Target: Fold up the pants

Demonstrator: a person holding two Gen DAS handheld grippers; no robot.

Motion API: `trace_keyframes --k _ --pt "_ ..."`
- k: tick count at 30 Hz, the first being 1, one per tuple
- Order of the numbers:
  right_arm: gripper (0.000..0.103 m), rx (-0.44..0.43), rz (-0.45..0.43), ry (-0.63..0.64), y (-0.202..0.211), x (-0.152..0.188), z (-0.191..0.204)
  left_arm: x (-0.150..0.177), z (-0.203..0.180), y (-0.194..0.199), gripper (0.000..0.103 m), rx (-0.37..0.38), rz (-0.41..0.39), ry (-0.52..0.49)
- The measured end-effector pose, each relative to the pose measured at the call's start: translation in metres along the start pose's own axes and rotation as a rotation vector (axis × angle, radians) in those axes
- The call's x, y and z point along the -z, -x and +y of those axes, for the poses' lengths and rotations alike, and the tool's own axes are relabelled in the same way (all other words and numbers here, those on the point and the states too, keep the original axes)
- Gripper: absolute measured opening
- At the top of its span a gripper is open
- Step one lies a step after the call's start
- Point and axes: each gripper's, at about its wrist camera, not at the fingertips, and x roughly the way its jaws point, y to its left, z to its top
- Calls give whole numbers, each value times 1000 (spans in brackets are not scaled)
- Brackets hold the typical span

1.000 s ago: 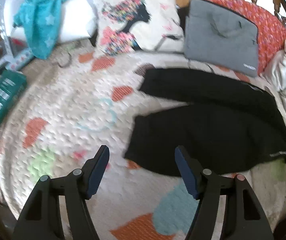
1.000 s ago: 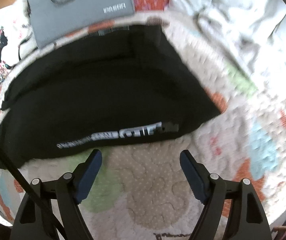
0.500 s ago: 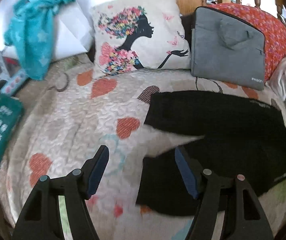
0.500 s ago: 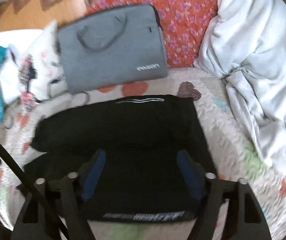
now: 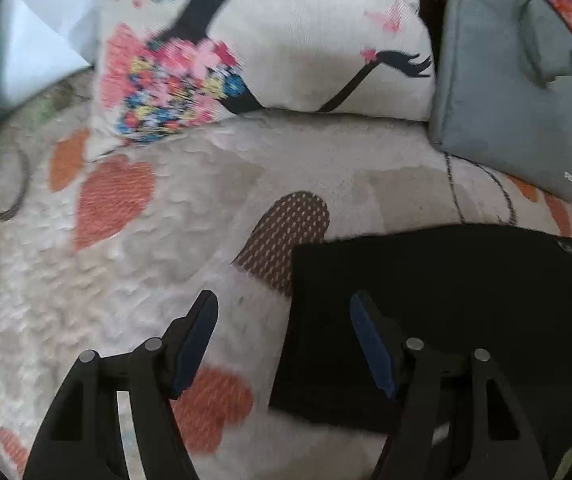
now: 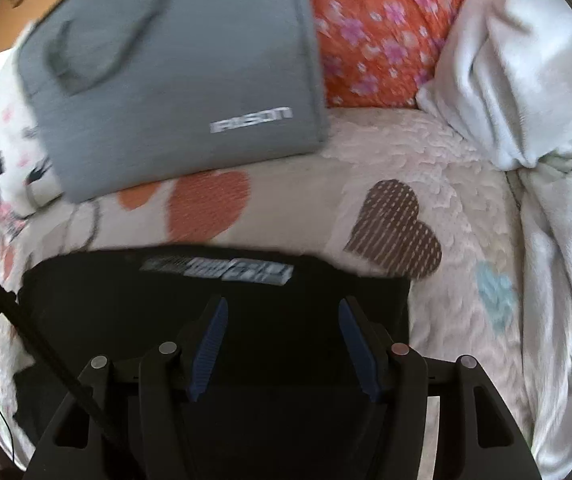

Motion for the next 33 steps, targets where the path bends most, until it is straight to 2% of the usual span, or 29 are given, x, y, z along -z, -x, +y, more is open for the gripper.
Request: trace_keyframes --k 4,5,8,12,13,14,15,16,18,19,22,27,30,33 --pt "63 -13 22 -15 -23 -14 -13 -15 -8 -28 68 74 21 -3" --pt "63 -15 26 -6 -28 -18 -13 -18 -11 -32 74 70 9 -16" --pt "64 -19 51 18 -39 -23 -10 -22 -24 -40 82 80 -2 -67" --pt "65 -16 51 51 -45 -24 0 -24 -40 -52 83 89 4 -116" --pt "57 -18 48 53 -45 -24 2 -22 -44 -53 66 88 3 -129" --pt "52 -18 43 58 -44 -22 5 -22 -48 -52 33 58 -6 -142" --pt "41 -11 42 67 -44 -20 8 -21 -50 -51 15 96 0 -147" --pt "30 2 42 80 -44 -19 11 -21 -51 -51 11 154 15 -132" --pt "16 18 34 90 -41 -16 17 -18 -54 -48 11 131 -9 -145" --pt "14 2 31 72 -36 -15 13 -16 -56 -47 11 118 -18 -156" --pt "13 -31 7 25 -22 -14 3 -8 -57 -35 11 107 -36 -149" --pt "13 -35 -37 15 5 -12 9 9 -54 1 11 102 -90 -137" --pt "13 -40 -51 19 19 -9 14 12 -49 37 11 100 -129 -155" --pt "12 -57 -69 20 39 2 16 27 -61 69 11 85 -175 -185"
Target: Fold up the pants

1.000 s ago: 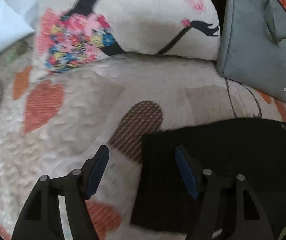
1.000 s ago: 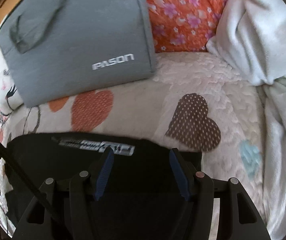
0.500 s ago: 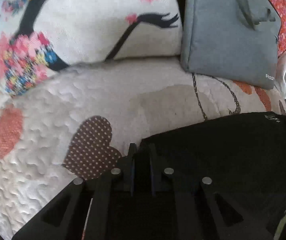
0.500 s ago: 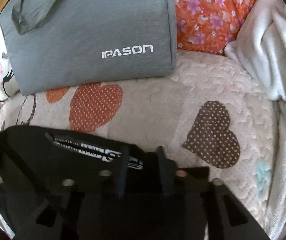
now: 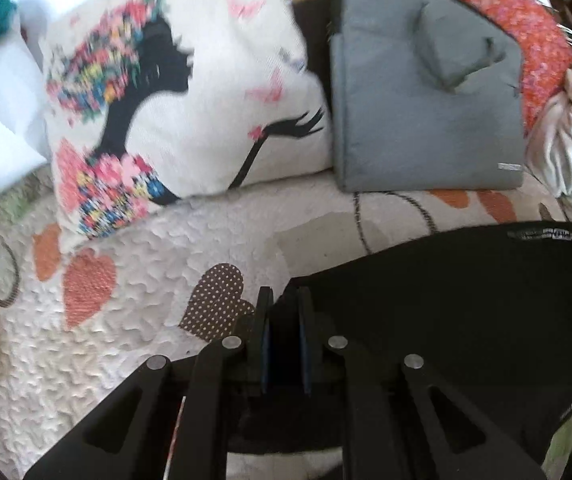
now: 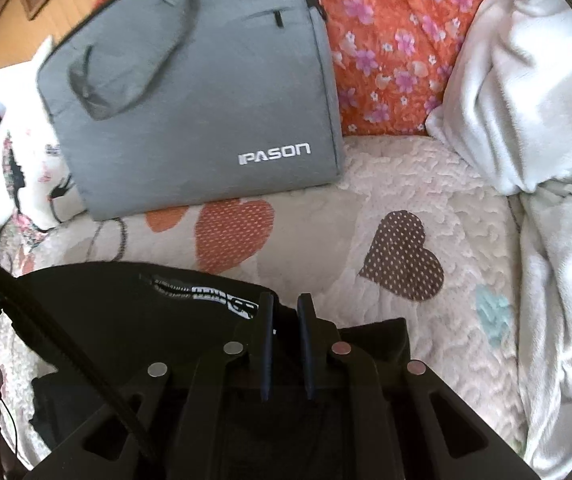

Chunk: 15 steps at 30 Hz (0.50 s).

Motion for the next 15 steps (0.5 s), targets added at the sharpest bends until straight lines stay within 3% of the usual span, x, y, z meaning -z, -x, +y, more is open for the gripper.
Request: trace_keyframes --k 6,10,15 --pt "12 -35 -20 -5 47 38 4 30 -10 28 11 -25 -73 -32" --pt "12 -61 -19 -25 76 83 -1 76 -18 62 11 -56 -109 -24" --pt "12 -72 49 -61 91 151 -13 153 -31 76 13 -44 -28 -54"
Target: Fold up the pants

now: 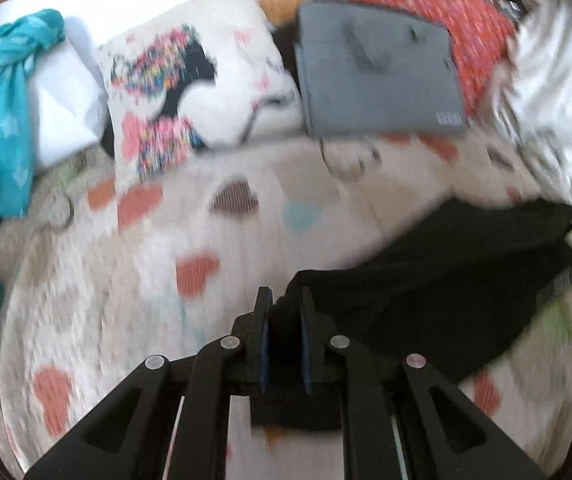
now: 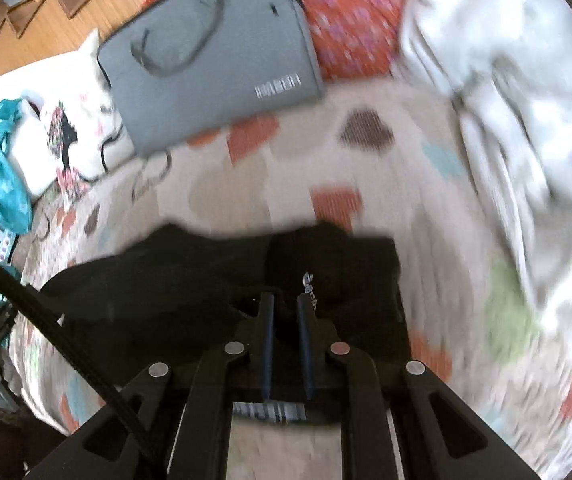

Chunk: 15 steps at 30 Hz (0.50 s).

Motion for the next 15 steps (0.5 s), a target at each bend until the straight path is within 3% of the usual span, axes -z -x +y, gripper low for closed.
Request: trace_keyframes --k 4,7,12,15 --pt "22 46 108 -4 -11 43 -9 51 -7 -6 19 -23 128 -56" --pt "23 81 116 -26 -3 54 -14 62 -2 10 23 -21 124 -26" --pt "25 160 24 -42 32 47 -16 63 45 53 25 -83 55 143" --pt "25 83 -22 -45 39 38 1 59 70 55 25 -73 58 291"
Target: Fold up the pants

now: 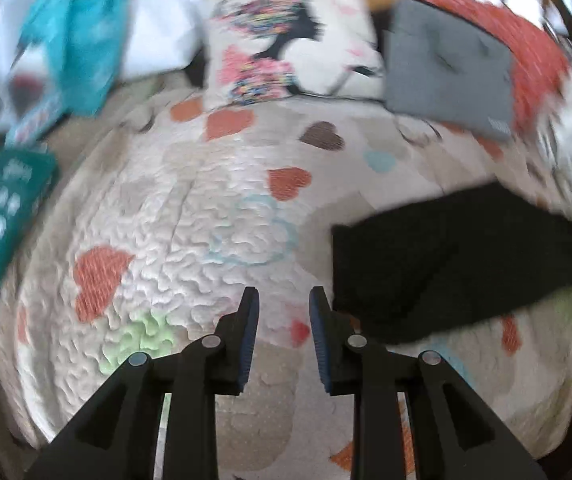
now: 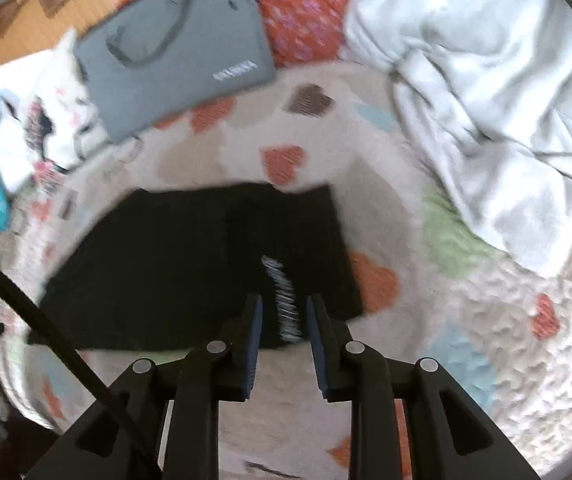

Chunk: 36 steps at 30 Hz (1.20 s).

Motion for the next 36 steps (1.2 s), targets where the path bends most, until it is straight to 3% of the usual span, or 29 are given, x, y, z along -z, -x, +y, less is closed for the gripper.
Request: trace_keyframes --k 5,11,14,20,24,26,27,28,30,36 --pt "25 -172 58 64 -27 -5 63 -8 -26 -22 25 58 61 61" --pt "27 -389 195 213 -75 -5 183 14 -38 -57 25 118 146 161" --pt "44 -432 258 315 -99 -2 248 26 -35 -64 25 157 155 186" --pt "47 -420 368 463 -160 7 357 35 -25 -67 29 222 129 244" --pt "47 -310 437 553 -195 23 410 37 -27 -69 32 232 121 227" --pt "42 -228 460 610 -209 35 424 36 -29 -69 32 227 121 218" --pt "26 -168 465 654 -218 43 432 36 -28 -71 28 229 125 218" --pt "24 -136 459 683 -221 47 435 35 -28 -72 11 271 135 229" --pt "16 -121 440 710 -217 48 437 33 -25 -72 10 289 141 247" --pt "15 -187 359 629 -184 15 435 13 -16 -64 8 309 72 292"
